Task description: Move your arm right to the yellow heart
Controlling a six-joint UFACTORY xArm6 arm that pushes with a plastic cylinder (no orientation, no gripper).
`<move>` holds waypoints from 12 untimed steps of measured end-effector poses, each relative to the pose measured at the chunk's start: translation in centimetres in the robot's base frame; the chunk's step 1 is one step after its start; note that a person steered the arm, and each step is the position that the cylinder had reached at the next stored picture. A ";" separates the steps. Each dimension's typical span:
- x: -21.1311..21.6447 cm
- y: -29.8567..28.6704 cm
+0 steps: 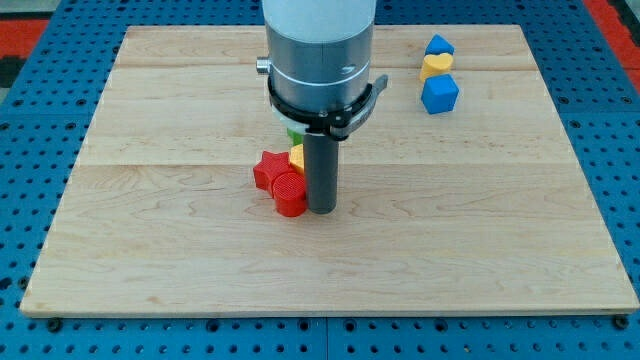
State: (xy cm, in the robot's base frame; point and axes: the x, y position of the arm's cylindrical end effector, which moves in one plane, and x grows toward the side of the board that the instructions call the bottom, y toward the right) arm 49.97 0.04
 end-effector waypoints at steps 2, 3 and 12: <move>-0.3 9.8; -0.3 11.6; -21.3 22.5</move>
